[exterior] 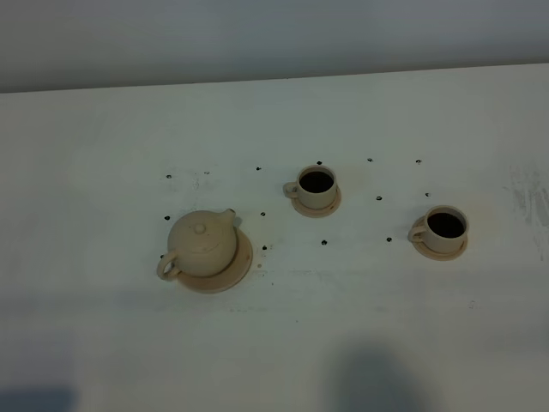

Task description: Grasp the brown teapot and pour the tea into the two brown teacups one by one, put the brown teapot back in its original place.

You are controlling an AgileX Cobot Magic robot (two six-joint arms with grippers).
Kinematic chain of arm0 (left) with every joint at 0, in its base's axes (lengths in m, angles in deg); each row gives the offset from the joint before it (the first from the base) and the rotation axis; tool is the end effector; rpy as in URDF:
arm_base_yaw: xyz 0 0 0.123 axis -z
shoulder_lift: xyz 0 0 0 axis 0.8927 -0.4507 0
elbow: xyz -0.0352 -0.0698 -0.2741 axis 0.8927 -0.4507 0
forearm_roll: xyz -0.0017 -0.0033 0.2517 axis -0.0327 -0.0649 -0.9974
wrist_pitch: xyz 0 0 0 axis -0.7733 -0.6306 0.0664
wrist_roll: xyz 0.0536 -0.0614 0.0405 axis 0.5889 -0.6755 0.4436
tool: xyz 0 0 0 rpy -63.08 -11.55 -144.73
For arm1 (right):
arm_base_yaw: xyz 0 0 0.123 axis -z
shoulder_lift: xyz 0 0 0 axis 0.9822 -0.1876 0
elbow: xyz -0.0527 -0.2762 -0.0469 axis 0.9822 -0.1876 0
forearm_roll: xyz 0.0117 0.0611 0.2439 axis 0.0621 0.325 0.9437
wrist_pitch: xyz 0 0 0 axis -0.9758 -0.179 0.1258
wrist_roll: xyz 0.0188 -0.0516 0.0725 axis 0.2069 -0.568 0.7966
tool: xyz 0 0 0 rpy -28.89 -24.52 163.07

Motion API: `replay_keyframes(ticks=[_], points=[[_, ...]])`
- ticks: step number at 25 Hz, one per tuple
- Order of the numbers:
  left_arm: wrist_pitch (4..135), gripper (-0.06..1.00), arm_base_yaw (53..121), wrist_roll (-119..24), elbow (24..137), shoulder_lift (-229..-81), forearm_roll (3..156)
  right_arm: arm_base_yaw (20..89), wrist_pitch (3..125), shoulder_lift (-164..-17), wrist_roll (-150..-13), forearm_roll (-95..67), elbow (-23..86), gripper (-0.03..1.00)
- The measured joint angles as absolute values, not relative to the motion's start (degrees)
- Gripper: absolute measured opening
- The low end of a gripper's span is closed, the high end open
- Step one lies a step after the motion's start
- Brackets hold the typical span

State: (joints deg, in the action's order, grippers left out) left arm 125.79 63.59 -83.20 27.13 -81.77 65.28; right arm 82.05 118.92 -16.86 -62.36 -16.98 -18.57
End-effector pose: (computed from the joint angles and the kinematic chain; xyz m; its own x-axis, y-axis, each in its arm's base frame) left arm 0.0000 0.0010 0.2652 -0.4891 -0.0228 -0.8719 -0.0163 0.9997 -0.0170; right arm -0.0110 0.0082 0.2783 -0.4838 0.0003 -0.8752 -0.0355 0.9992 0.0200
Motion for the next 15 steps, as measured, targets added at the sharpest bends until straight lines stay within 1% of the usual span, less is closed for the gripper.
replay_keyframes(ticks=[15], points=[[125.79, 0.49, 63.59, -83.63, 27.13, -81.74, 65.40, 82.05, 118.92, -16.86, -62.36, -16.98, -18.57, 0.57]])
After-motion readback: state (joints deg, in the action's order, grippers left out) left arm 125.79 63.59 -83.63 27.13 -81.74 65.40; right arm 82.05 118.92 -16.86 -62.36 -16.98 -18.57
